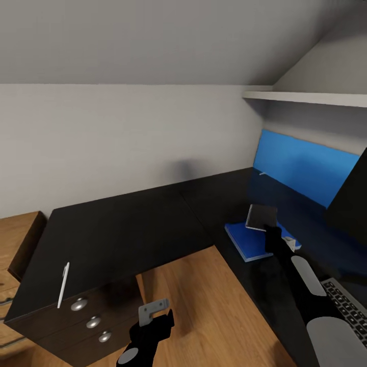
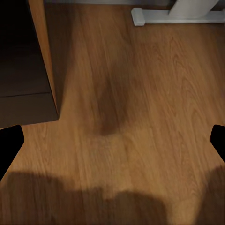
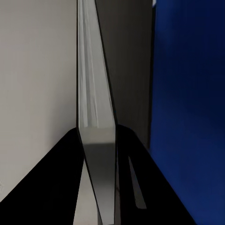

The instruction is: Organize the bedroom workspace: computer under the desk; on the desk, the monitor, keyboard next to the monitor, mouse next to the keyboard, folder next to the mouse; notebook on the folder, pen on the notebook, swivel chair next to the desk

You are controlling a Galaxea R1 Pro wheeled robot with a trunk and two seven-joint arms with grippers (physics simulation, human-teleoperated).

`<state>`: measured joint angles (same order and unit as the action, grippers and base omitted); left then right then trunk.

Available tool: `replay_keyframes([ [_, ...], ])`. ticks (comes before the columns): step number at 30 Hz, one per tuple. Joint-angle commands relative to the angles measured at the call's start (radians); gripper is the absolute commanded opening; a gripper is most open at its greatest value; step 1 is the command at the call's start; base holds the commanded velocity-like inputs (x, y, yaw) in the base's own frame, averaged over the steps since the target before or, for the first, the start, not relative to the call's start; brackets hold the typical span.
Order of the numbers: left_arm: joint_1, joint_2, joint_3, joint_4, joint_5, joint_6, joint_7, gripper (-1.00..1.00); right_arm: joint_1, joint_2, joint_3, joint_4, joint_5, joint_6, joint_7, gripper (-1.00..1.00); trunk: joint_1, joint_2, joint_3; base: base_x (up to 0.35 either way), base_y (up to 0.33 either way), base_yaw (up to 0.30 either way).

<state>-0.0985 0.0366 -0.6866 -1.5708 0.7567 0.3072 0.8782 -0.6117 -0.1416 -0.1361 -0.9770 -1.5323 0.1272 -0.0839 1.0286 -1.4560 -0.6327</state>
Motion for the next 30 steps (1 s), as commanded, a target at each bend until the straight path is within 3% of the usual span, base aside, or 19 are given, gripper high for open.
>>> replay_keyframes([
  [1, -0.001, 0.001, -0.001, -0.001, 0.005, 0.004, 0.007, 1.0, 0.0, 0.0, -0.002, -0.002, -0.006, 0.005, -0.007, -1.0, -0.004, 0.007, 0.002, 0.0, 0.0, 0.0],
  [5, -0.001, 0.001, -0.001, -0.001, 0.006, 0.004, 0.007, 1.0, 0.0, -0.001, -0.002, -0.002, -0.006, 0.005, -0.007, -1.0, -0.019, 0.035, 0.015, -0.027, 0.0, 0.0],
  [14, -0.001, 0.002, -0.001, -0.001, 0.006, 0.004, 0.007, 1.0, 0.0, 0.0, 0.0, 0.0, -0.007, 0.005, -0.013, -1.0, -0.019, 0.035, 0.015, -0.17, 0.0, 0.0],
  [30, -0.001, 0.002, -0.001, -0.001, 0.007, 0.004, 0.007, 1.0, 0.0, 0.0, 0.006, 0.001, -0.008, 0.008, -0.016, -1.0, -0.019, 0.035, 0.015, -0.011, 0.0, 0.0],
])
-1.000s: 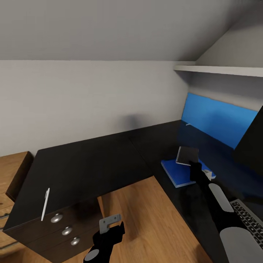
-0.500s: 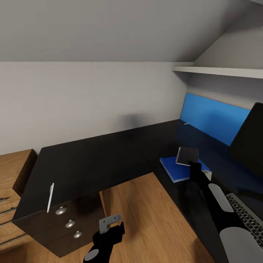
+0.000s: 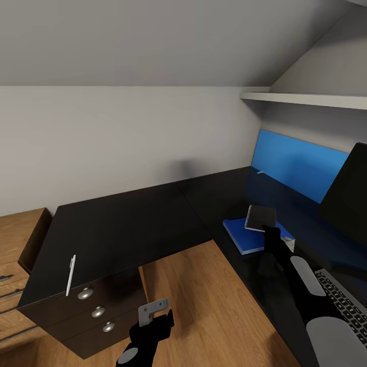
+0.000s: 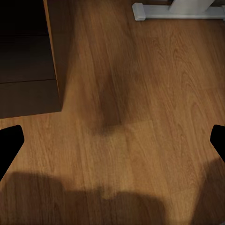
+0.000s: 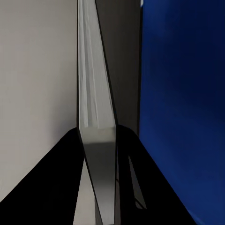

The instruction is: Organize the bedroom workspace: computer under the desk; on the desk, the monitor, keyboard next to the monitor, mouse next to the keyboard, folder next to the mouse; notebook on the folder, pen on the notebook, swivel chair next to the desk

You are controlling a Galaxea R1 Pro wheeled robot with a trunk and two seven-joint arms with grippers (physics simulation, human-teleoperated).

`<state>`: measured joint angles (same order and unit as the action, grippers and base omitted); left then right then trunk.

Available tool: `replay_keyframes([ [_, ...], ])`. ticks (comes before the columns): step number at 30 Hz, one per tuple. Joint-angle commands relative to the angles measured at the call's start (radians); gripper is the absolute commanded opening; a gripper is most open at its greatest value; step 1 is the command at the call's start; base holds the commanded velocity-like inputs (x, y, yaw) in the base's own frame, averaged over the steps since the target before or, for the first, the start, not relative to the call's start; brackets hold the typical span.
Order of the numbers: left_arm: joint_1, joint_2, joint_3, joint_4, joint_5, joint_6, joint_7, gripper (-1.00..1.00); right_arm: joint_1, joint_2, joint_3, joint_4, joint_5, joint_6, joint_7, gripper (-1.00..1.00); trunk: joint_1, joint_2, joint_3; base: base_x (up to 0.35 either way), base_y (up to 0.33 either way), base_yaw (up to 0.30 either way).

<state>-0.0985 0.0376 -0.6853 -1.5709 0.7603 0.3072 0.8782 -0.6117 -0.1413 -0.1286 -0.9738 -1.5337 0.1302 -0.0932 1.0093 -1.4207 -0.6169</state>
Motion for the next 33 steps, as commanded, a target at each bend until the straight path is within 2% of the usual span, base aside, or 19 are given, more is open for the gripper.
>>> replay_keyframes([
  [1, -0.001, 0.001, -0.001, -0.001, 0.004, 0.004, 0.007, 1.0, 0.0, 0.0, -0.002, -0.002, -0.006, 0.005, -0.006, -1.0, 0.0, -0.001, -0.001, 0.0, 0.0, 0.0],
  [17, -0.001, -0.001, 0.0, -0.006, 0.002, 0.003, 0.009, 1.0, 0.0, 0.0, 0.0, -0.002, -0.006, 0.006, -0.011, -1.0, 0.0, -0.001, -0.001, 0.0, 0.0, 0.0],
  [19, -0.001, -0.002, 0.003, -0.006, 0.003, 0.003, 0.01, 1.0, 0.0, 0.001, 0.001, -0.002, -0.006, 0.007, -0.034, -1.0, 0.008, -0.015, -0.007, 0.0, 0.0, 0.0],
  [31, -0.001, -0.002, 0.004, -0.006, 0.003, 0.003, 0.01, 1.0, 0.0, 0.0, 0.0, -0.002, -0.006, 0.006, -0.043, -1.0, 0.054, -0.099, -0.045, 0.0, 0.0, 0.0],
  [33, -0.001, -0.002, 0.004, -0.006, 0.003, 0.003, 0.01, 1.0, 0.0, 0.0, 0.0, -0.002, -0.006, 0.006, -0.043, -1.0, 0.054, -0.099, -0.045, 0.0, 0.0, 0.0],
])
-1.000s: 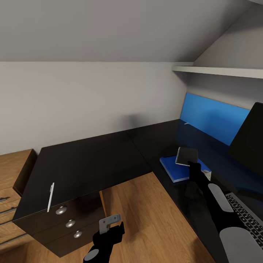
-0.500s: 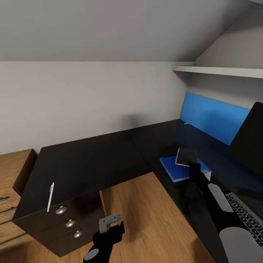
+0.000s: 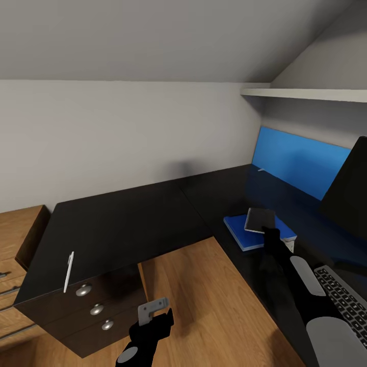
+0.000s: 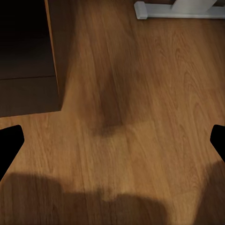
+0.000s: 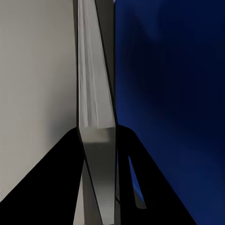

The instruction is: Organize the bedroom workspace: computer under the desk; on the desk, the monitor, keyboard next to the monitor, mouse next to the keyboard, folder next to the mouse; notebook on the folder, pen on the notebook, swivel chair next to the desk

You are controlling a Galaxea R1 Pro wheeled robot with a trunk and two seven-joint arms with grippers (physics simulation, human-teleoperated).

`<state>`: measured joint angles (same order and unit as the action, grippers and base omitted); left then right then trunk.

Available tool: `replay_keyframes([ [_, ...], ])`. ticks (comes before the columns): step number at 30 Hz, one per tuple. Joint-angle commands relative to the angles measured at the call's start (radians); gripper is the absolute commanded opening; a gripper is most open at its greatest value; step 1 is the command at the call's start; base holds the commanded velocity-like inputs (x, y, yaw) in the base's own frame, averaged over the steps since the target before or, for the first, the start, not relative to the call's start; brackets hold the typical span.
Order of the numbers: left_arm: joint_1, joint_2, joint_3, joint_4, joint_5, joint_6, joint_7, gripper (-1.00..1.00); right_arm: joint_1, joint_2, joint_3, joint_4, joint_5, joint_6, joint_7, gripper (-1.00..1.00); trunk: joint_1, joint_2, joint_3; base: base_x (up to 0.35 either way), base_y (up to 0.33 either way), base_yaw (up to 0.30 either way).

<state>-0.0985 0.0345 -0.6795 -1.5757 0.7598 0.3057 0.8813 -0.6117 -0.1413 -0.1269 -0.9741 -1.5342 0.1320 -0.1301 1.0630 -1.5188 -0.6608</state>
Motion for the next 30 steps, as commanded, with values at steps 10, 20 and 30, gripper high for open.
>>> replay_keyframes([
  [10, -0.001, 0.001, -0.003, -0.001, 0.004, 0.005, 0.007, 1.0, 0.0, 0.0, -0.002, -0.003, -0.006, 0.005, -0.006, -1.0, 0.0, -0.001, -0.001, 0.0, 0.0, 0.0],
  [20, -0.001, 0.002, -0.003, -0.001, 0.004, 0.006, 0.007, 1.0, 0.0, 0.0, -0.002, -0.003, -0.006, 0.005, -0.008, -1.0, 0.0, -0.001, -0.001, 0.0, 0.0, 0.0],
  [30, -0.001, 0.004, -0.002, -0.001, 0.004, 0.006, 0.007, 1.0, 0.0, 0.0, -0.003, -0.003, -0.006, 0.005, -0.008, 1.0, 0.0, -0.001, -0.001, 0.0, 0.0, 0.0],
])
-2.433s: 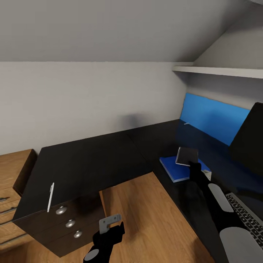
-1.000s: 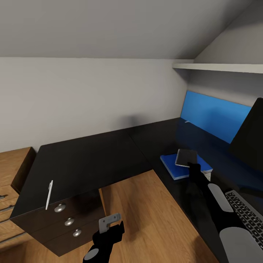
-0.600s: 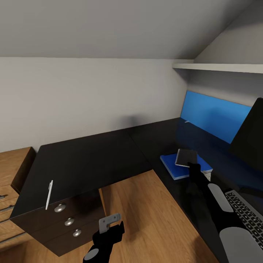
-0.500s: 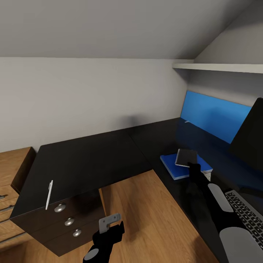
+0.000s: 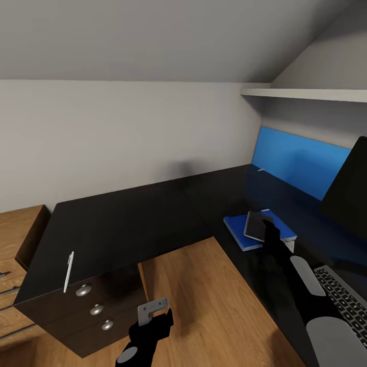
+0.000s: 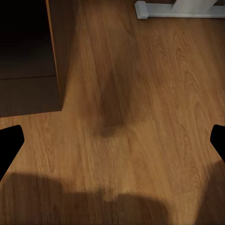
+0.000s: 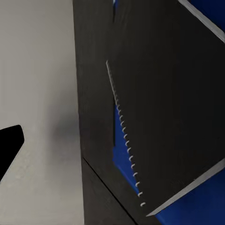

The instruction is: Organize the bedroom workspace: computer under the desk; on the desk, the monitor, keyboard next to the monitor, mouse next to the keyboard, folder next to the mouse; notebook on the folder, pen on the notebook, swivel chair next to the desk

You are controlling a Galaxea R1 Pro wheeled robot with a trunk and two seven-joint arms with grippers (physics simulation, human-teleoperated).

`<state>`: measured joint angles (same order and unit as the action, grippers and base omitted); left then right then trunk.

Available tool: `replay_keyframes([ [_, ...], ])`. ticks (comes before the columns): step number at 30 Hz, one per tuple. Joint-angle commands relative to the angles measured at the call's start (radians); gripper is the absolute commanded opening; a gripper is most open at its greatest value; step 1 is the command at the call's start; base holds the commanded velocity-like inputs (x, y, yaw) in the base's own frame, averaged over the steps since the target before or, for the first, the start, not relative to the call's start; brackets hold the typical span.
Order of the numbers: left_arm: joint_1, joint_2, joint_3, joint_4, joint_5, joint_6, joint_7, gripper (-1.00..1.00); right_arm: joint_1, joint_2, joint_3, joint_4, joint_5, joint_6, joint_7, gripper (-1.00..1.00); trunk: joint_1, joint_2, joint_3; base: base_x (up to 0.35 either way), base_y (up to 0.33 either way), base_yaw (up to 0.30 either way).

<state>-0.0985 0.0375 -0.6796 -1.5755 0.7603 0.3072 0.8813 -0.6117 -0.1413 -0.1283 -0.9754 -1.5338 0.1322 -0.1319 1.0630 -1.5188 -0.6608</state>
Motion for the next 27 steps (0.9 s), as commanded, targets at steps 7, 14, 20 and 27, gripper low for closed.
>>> replay_keyframes([
  [7, -0.001, 0.001, -0.002, -0.001, 0.004, 0.004, 0.006, 1.0, 0.0, 0.0, -0.002, -0.002, -0.006, 0.004, -0.005, 1.0, 0.0, -0.001, -0.001, 0.0, 0.0, 0.0],
  [14, -0.001, 0.004, -0.002, 0.0, 0.004, 0.004, 0.005, 1.0, 0.0, -0.001, -0.002, -0.002, -0.005, 0.005, -0.004, 1.0, 0.0, -0.001, -0.001, -0.005, -0.006, 0.0],
  [20, -0.001, 0.004, -0.002, 0.001, 0.003, 0.004, 0.005, 1.0, 0.0, -0.001, -0.002, -0.002, -0.005, 0.005, -0.003, 1.0, 0.0, -0.001, -0.001, -0.113, -0.135, 0.0],
  [27, -0.001, 0.004, -0.002, 0.002, 0.002, 0.004, 0.005, 1.0, 0.0, -0.001, -0.002, -0.002, -0.005, 0.005, -0.003, 1.0, 0.0, -0.001, -0.001, -0.017, -0.02, 0.0],
])
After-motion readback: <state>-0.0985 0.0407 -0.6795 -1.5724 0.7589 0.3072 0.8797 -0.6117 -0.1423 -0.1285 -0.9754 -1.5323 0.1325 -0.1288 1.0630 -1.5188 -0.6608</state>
